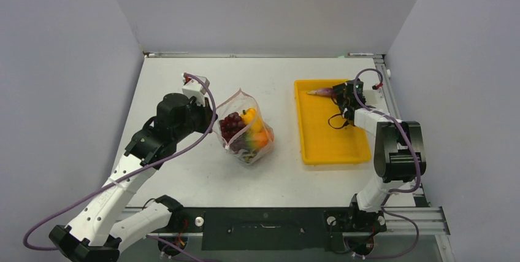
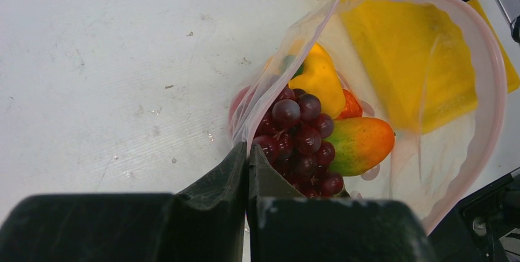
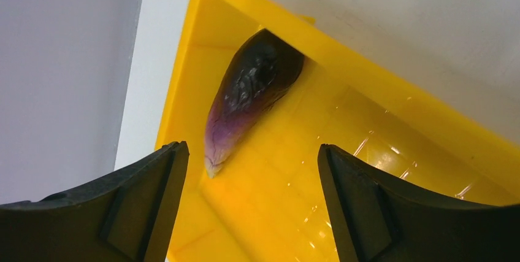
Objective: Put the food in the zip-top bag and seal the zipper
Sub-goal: Pick up the fake vegetable from the bin.
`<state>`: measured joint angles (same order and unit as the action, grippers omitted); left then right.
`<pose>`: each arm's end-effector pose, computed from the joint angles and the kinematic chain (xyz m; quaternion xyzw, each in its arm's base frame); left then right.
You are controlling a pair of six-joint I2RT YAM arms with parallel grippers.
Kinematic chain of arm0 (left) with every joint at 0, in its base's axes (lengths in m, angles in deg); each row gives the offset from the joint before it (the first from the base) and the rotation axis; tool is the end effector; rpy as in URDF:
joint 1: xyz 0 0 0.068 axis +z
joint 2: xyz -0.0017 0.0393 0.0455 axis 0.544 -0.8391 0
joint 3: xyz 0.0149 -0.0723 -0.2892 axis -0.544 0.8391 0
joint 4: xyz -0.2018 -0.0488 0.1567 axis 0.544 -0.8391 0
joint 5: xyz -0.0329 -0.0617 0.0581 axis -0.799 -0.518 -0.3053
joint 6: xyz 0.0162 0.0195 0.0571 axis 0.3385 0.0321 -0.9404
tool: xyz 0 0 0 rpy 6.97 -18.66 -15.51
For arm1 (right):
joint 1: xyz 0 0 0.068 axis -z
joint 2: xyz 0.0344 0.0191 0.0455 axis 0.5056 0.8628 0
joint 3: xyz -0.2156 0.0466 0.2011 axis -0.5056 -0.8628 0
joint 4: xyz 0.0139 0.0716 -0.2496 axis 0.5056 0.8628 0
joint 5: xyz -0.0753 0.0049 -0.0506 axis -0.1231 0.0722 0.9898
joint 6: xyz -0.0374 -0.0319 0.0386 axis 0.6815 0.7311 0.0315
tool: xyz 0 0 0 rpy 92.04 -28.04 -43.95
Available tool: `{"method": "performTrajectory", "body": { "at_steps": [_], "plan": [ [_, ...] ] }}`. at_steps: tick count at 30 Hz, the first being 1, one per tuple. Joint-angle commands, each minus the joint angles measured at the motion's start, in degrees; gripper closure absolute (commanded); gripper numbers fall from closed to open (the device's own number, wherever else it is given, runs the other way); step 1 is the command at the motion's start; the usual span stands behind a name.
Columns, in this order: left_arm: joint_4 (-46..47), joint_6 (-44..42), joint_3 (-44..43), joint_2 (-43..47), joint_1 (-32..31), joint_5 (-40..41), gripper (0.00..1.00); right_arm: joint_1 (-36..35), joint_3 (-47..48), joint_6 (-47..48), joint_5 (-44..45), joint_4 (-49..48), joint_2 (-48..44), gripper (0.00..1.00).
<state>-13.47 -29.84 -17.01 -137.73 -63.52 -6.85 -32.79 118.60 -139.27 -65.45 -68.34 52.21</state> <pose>0.1637 -0.0944 0.3798 0.0972 0.8443 -0.1935 0.4902 0.3658 0.0057 0.2075 0.5291 0.7177 0.1852 0.4132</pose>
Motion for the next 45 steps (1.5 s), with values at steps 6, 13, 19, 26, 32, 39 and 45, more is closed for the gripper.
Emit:
{"method": "performTrajectory", "body": {
  "at_steps": [6,13,19,26,32,39,45],
  "plan": [
    [2.95,0.38,-0.44,0.3,0.51,-1.33,1.0,1.57,0.48,-9.12,-2.59,-7.61,5.51,0.25],
    [2.89,0.37,-0.46,0.18,0.51,-1.32,1.0,2.06,0.9,-13.04,-2.63,-10.31,8.97,0.27],
    [2.82,0.26,-0.43,-0.2,0.51,-1.33,1.0,2.23,2.11,-14.19,-1.83,-10.46,11.34,0.28],
    [2.83,0.29,-0.54,-0.74,0.51,-1.49,1.0,2.24,3.56,-14.36,-0.81,-9.43,13.01,0.28],
    [2.83,0.29,-0.54,-1.06,0.51,-1.67,1.0,1.74,4.83,-13.1,1.32,-6.93,13.66,0.3],
    [2.8,0.29,-0.41,-1.19,0.51,-1.68,1.0,1.62,6.48,-12.34,2.56,-5.87,15.47,0.33],
    [2.78,0.29,-0.4,-1.36,0.51,-1.75,1.0,1.46,7.21,-12.16,2.61,-6.44,16.98,0.43]
  ]
}}
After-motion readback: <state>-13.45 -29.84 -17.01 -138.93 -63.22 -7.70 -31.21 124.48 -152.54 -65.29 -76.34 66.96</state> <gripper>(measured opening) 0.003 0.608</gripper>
